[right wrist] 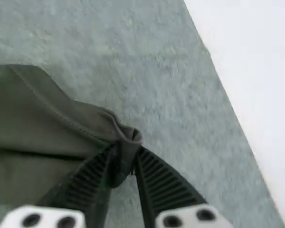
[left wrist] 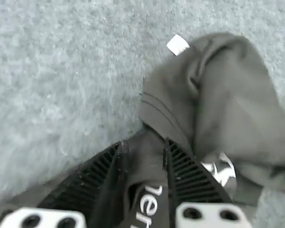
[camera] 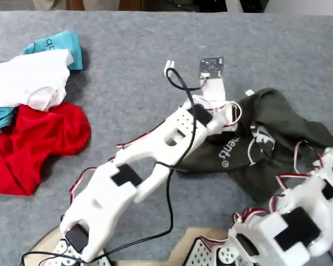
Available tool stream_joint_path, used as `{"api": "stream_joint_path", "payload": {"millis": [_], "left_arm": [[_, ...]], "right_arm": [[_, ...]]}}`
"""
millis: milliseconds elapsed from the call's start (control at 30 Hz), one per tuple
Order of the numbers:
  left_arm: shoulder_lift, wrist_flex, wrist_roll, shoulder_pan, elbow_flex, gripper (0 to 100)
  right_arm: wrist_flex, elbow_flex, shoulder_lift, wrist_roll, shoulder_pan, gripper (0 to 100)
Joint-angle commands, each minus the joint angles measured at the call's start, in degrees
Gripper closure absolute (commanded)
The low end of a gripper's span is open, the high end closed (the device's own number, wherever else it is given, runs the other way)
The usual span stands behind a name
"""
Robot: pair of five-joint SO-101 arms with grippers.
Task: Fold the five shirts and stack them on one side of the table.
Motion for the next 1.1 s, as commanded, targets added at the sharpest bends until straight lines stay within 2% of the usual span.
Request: {"api": "stream_joint_path", "payload": {"millis": [0, 133, 300, 533, 1067], "left_arm": [[3.1, 0.7, 0.3, 0.3, -8.1, 87], [7.9, 0.9, 0.4, 0.3, -13.2, 87], [11.1, 6.1, 3.8, -0.4, -21.1, 87], [15.9, 9.1, 5.3, -0.7, -31.3, 87], [27.7, 8.1, 5.3, 7.6, -45.9, 86]], "right_arm": [[-1.3, -5.6, 3.0, 0.1, 3.9, 99.3], [-1.3, -11.4, 7.6, -1.9, 8.7, 99.3], [-1.3, -19.5, 13.8, -3.6, 13.5, 99.3], [-1.1, -27.6, 19.8, -10.5, 18.7, 99.3], [-1.0, -26.9, 24.4, -8.6, 18.7, 99.3]]}}
